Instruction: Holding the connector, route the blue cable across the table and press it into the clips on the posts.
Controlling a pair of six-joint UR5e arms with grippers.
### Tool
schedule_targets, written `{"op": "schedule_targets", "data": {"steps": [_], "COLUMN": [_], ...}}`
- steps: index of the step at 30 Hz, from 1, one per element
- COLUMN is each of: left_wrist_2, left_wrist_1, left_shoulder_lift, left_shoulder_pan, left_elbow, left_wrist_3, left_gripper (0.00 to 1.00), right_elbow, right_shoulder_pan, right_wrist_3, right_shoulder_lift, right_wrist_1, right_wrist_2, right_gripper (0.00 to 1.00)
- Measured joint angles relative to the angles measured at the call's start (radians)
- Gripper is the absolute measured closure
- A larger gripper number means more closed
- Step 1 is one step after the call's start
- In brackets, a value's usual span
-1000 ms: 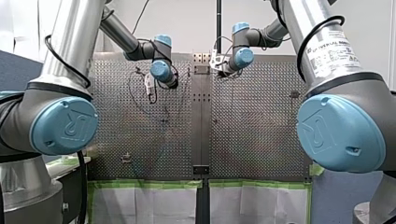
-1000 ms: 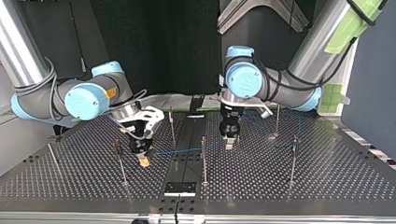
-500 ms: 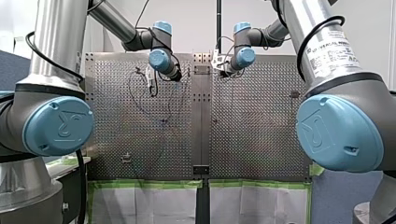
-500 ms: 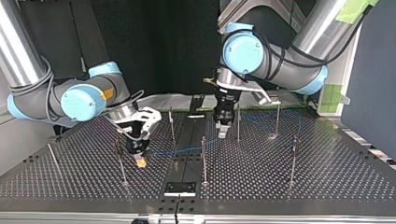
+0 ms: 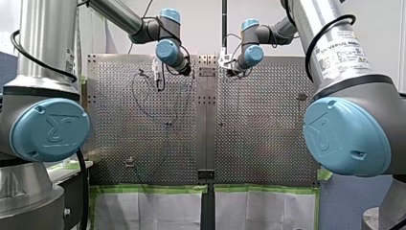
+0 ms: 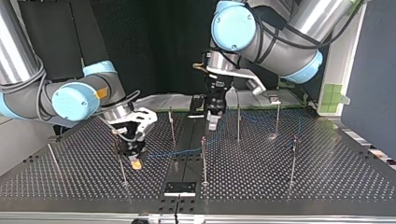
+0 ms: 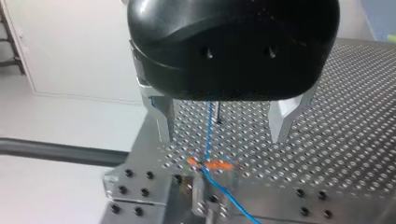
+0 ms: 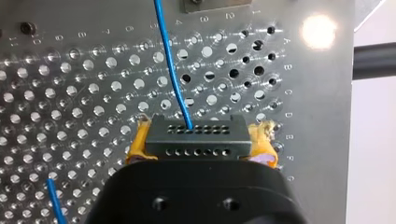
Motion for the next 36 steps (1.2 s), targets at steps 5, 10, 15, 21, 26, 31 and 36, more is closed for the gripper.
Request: {"op": "schedule_targets", "data": {"steps": [5, 10, 15, 21, 26, 31, 36], "left_wrist_2": [-0.041, -0.083, -0.122, -0.153, -0.163, -0.167, -0.188], "left_wrist_1": [0.03, 0.037, 0.035, 0.019, 0.006, -0.012, -0.042], "left_shoulder_lift": [0.006, 0.004, -0.009, -0.054, -0.1, -0.141, -0.184], "left_shoulder_pan": [-0.041, -0.083, -0.123, -0.166, -0.175, -0.172, -0.167], "left_elbow": [0.001, 0.007, 0.023, 0.068, 0.113, 0.155, 0.197], "left_wrist_3": [0.02, 0.034, 0.041, 0.052, 0.054, 0.054, 0.058], "left_gripper": [0.0, 0.0, 0.0, 0.0, 0.0, 0.0, 0.0], "right_elbow": [0.001, 0.001, 0.001, 0.001, 0.001, 0.001, 0.001], "right_shoulder_pan": [-0.003, -0.006, -0.007, -0.003, -0.003, -0.006, -0.006], "right_wrist_3": [0.0, -0.002, -0.002, -0.003, -0.003, -0.002, -0.003], "right_shoulder_lift": [-0.001, -0.001, -0.003, -0.004, -0.004, -0.004, -0.004], "right_wrist_1": [0.0, 0.002, 0.005, 0.005, 0.006, 0.006, 0.006], "right_wrist_2": [-0.001, -0.001, -0.001, -0.001, -0.001, -0.001, -0.001], "right_gripper": [1.0, 1.0, 1.0, 1.0, 1.0, 1.0, 1.0]}}
